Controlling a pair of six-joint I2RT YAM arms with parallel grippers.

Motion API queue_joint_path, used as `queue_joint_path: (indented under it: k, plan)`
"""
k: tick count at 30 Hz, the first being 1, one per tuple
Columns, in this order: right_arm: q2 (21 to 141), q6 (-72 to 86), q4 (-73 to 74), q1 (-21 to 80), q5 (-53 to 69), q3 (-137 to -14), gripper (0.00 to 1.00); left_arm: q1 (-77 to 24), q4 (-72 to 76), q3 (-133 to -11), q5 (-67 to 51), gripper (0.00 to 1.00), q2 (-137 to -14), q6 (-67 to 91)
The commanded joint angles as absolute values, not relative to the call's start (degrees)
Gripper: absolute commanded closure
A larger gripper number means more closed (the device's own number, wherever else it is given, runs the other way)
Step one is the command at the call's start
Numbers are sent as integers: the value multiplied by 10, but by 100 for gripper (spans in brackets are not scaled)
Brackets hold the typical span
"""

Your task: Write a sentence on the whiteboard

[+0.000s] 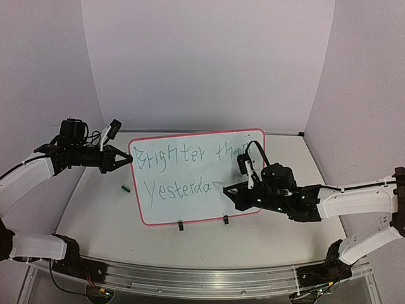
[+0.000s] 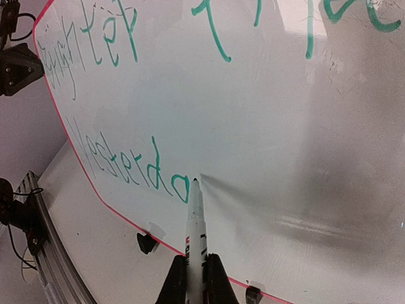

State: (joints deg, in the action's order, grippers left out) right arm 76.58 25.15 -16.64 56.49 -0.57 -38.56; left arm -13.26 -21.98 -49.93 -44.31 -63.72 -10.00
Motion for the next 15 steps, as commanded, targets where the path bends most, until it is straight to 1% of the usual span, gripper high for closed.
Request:
queue_joint_path:
  k: [1,7,15]
  plan:
    - [782,243,-182,562,-21,-408,100,-153,-276,-493,-419,100,-657,-125]
    - [781,257,-182,562,-32,-400,100,-153,-276,-493,-420,100,-657,-125]
    - [757,289,-173,562,-38,-357,100,-153,-276,-493,-420,100,-656,-125]
